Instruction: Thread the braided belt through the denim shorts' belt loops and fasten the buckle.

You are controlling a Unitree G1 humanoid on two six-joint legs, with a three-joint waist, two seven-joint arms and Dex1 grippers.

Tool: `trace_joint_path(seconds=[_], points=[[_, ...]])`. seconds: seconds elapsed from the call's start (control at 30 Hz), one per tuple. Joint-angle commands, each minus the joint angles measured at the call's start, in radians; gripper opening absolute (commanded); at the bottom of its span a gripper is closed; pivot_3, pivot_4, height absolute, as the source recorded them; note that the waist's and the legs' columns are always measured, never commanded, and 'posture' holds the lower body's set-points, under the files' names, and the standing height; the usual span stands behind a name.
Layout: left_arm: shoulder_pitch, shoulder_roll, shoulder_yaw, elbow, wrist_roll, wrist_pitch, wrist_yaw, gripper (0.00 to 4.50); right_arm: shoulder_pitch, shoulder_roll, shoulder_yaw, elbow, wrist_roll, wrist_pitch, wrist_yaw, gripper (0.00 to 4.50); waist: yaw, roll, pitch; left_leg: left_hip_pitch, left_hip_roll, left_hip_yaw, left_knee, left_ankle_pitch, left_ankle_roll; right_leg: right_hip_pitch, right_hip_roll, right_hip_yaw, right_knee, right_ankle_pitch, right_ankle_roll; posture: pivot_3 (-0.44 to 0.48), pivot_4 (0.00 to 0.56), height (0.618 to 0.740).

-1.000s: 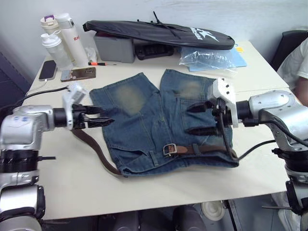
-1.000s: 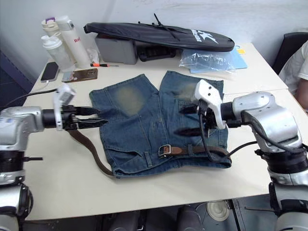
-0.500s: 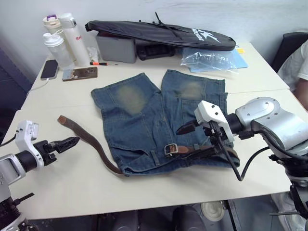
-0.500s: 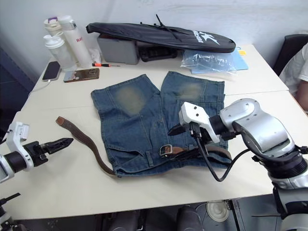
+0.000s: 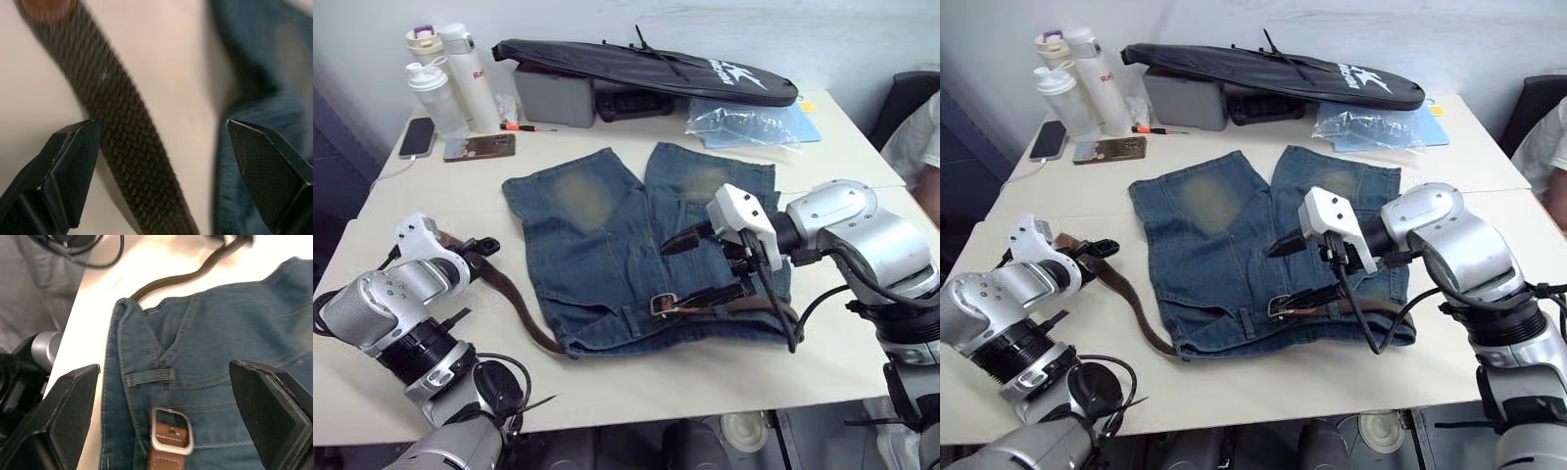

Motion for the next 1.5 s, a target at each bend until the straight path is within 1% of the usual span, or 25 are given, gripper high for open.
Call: trace_joint_path(seconds=[0.03,0.13,0.27,0.3,0.33,0.37,0.5,0.53,0.63,0.67,0.73,0.8,0.87,0.9,0.97,1.0,1.03,1.1,1.17,1.27,1.3,1.37,1.43,1.5], points=[[-0.094,-0.04,0.041,0.007,0.066,-0.012,0.087,4.48,0.017,0.001,-0.036,-0.043,-0.005,-0.017,-0.035,4.5,0.004,0.0,0.0,0.0,0.0,0.0,0.0,0.0,0.0,0.0,0.0,0.0,0.0,0.0,0.0,0.0,0.15,0.652],[-0.109,-0.08,0.023,0.059,0.115,-0.062,0.16,4.48,0.036,0.005,-0.053,-0.068,-0.014,-0.011,-0.088,4.5,0.006,0.002,-0.001,0.001,0.0,0.0,0.0,0.0,-0.001,0.0,-0.001,0.0,0.0,0.0,0.0,0.0,0.15,0.652],[-0.093,-0.081,0.015,0.115,0.159,-0.087,0.22,4.48,0.043,0.003,-0.063,-0.083,-0.024,0.001,-0.141,4.5,0.004,0.003,-0.002,0.001,0.0,0.001,0.0,0.0,-0.001,0.0,-0.001,0.001,0.0,0.0,0.0,0.0,0.15,0.652],[-0.086,-0.079,0.028,0.127,0.167,-0.104,0.236,4.08,0.044,0.001,-0.064,-0.081,-0.031,0.001,-0.155,4.5,0.004,0.004,-0.002,0.002,0.0,0.001,0.0,0.0,-0.001,0.0,-0.001,0.002,0.001,0.0,0.0,0.0,0.15,0.652],[-0.078,-0.076,0.041,0.137,0.172,-0.12,0.251,3.96,0.045,-0.001,-0.065,-0.079,-0.036,0.0,-0.167,4.5,0.004,0.004,-0.002,0.002,0.0,0.002,0.0,-0.001,-0.001,0.0,-0.001,0.002,0.001,0.0,0.0,0.0,0.15,0.652],[-0.07,-0.072,0.051,0.147,0.175,-0.135,0.262,3.73,0.045,-0.001,-0.065,-0.076,-0.041,0.001,-0.178,4.5,0.002,0.004,-0.002,0.003,0.0,0.002,0.0,-0.001,-0.002,0.0,-0.001,0.003,0.001,0.0,0.0,0.0,0.15,0.652],[-0.043,-0.064,0.063,0.174,0.164,-0.167,0.278,1.89,0.04,0.004,-0.062,-0.058,-0.069,-0.017,-0.213,4.5,0.003,0.004,-0.002,0.011,0.001,0.007,-0.004,-0.001,-0.003,0.002,-0.001,0.006,0.001,0.0,-0.001,0.0,0.15,0.652],[-0.042,-0.065,0.068,0.177,0.164,-0.174,0.287,1.49,0.036,0.007,-0.061,-0.052,-0.075,-0.021,-0.22,4.5,0.003,0.004,-0.002,0.013,0.001,0.008,-0.004,-0.001,-0.003,0.002,-0.001,0.006,0.001,-0.001,-0.001,0.0,0.15,0.652],[-0.045,-0.067,0.081,0.179,0.16,-0.202,0.313,0.02,0.027,0.013,-0.059,-0.04,-0.081,-0.023,-0.232,4.5,0.003,0.004,-0.002,0.013,0.002,0.009,-0.004,-0.001,-0.004,0.002,-0.001,0.007,0.001,-0.001,-0.001,0.0,0.15,0.652],[-0.049,-0.066,0.087,0.179,0.156,-0.231,0.325,0.02,0.024,0.013,-0.058,-0.036,-0.082,-0.023,-0.234,4.5,0.003,0.004,-0.002,0.013,0.002,0.01,-0.004,-0.001,-0.004,0.002,-0.001,0.007,0.002,-0.001,-0.001,0.0,0.15,0.652],[-0.051,-0.051,0.066,0.181,0.134,-0.344,0.323,0.02,0.02,0.013,-0.054,-0.03,-0.091,-0.029,-0.234,4.5,0.002,0.004,-0.002,0.014,0.002,0.011,-0.003,-0.001,-0.005,0.001,-0.001,0.008,0.002,-0.001,-0.001,0.0,0.15,0.652],[-0.054,-0.036,0.026,0.189,0.1,-0.449,0.291,0.02,0.017,0.015,-0.055,-0.026,-0.097,-0.037,-0.236,4.5,0.002,0.001,-0.001,0.014,0.003,0.012,-0.004,-0.001,-0.005,0.0,0.0,0.008,0.003,-0.001,-0.001,0.0,0.15,0.652],[-0.028,0.002,-0.106,0.188,0.089,-0.573,0.199,0.02,0.016,0.016,-0.058,-0.023,-0.102,-0.043,-0.238,4.5,0.003,-0.001,0.001,0.012,0.004,0.012,-0.004,-0.001,-0.006,-0.002,0.001,0.008,0.002,-0.001,-0.001,0.0,0.15,0.652],[0.005,0.047,-0.261,0.166,0.067,-0.643,0.038,0.02,0.016,0.016,-0.062,-0.021,-0.109,-0.055,-0.245,4.5,0.004,-0.002,0.001,0.011,0.004,0.012,-0.004,-0.001,-0.006,-0.003,0.001,0.008,0.003,-0.001,-0.001,0.0,0.15,0.652],[0.052,0.119,-0.484,0.12,0.026,-0.726,-0.2,0.02,0.017,0.006,-0.059,-0.02,-0.141,-0.096,-0.256,4.5,0.008,-0.002,0.001,0.008,0.004,0.012,-0.003,-0.002,-0.007,-0.005,0.001,0.008,0.005,-0.001,-0.002,0.0,0.15,0.652],[0.071,0.166,-0.589,0.087,0.005,-0.742,-0.311,0.02,0.021,-0.005,-0.056,-0.024,-0.159,-0.121,-0.254,4.5,0.011,-0.002,0.001,0.005,0.003,0.012,-0.001,-0.002,-0.007,-0.008,0.001,0.007,0.007,-0.001,-0.002,0.0,0.15,0.652],[0.08,0.194,-0.643,0.068,-0.005,-0.747,-0.366,0.02,0.025,-0.012,-0.054,-0.026,-0.169,-0.138,-0.25,4.5,0.013,-0.001,0.001,0.002,0.003,0.011,0.0,-0.002,-0.007,-0.009,0.001,0.007,0.006,-0.001,-0.002,0.0,0.15,0.652],[0.105,0.268,-0.749,0.043,-0.01,-0.779,-0.481,0.02,0.034,-0.034,-0.054,-0.033,-0.189,-0.16,-0.241,4.5,0.018,0.004,-0.002,-0.004,0.002,0.011,0.002,-0.002,-0.007,-0.013,0.001,0.007,0.006,0.001,-0.002,0.0,0.15,0.652],[0.131,0.358,-0.849,0.016,-0.022,-0.82,-0.612,0.02,0.046,-0.056,-0.055,-0.038,-0.222,-0.207,-0.234,4.5,0.012,0.005,-0.003,-0.003,0.001,0.015,0.002,-0.002,-0.007,-0.012,-0.002,0.008,0.002,0.001,-0.001,0.0,0.15,0.652],[0.168,0.52,-1.012,-0.027,-0.015,-0.968,-0.858,0.02,0.063,-0.065,-0.078,-0.051,-0.258,-0.263,-0.271,4.5,-0.007,0.007,-0.002,-0.002,0.003,0.016,-0.002,-0.002,-0.006,-0.013,0.001,0.007,0.001,0.001,-0.001,0.0,0.15,0.652],[0.172,0.558,-1.045,-0.032,-0.017,-1.01,-0.922,0.02,0.064,-0.064,-0.085,-0.052,-0.277,-0.287,-0.291,4.5,-0.011,0.007,-0.001,-0.001,0.004,0.016,-0.003,-0.001,-0.006,-0.014,0.002,0.007,0.002,0.001,-0.002,0.0,0.15,0.652],[0.165,0.6,-1.08,-0.015,-0.021,-1.072,-0.996,0.02,0.072,-0.057,-0.085,-0.054,-0.314,-0.324,-0.324,4.5,-0.011,0.01,0.0,-0.001,0.005,0.017,-0.004,-0.001,-0.005,-0.016,0.003,0.007,0.004,0.0,-0.003,0.0,0.15,0.652],[0.143,0.626,-1.114,0.016,-0.008,-1.133,-1.059,0.02,0.101,-0.045,-0.067,-0.094,-0.345,-0.332,-0.354,4.5,-0.008,0.01,0.0,-0.001,0.005,0.016,-0.005,0.0,-0.004,-0.016,0.003,0.007,0.004,0.0,-0.004,0.0,0.15,0.652],[0.111,0.632,-1.138,0.036,-0.009,-1.142,-1.108,0.02,0.129,-0.036,-0.047,-0.133,-0.367,-0.338,-0.367,4.5,0.0,0.01,0.0,-0.001,0.005,0.016,-0.004,0.0,-0.004,-0.016,0.003,0.007,0.004,0.0,-0.004,0.0,0.15,0.652]])
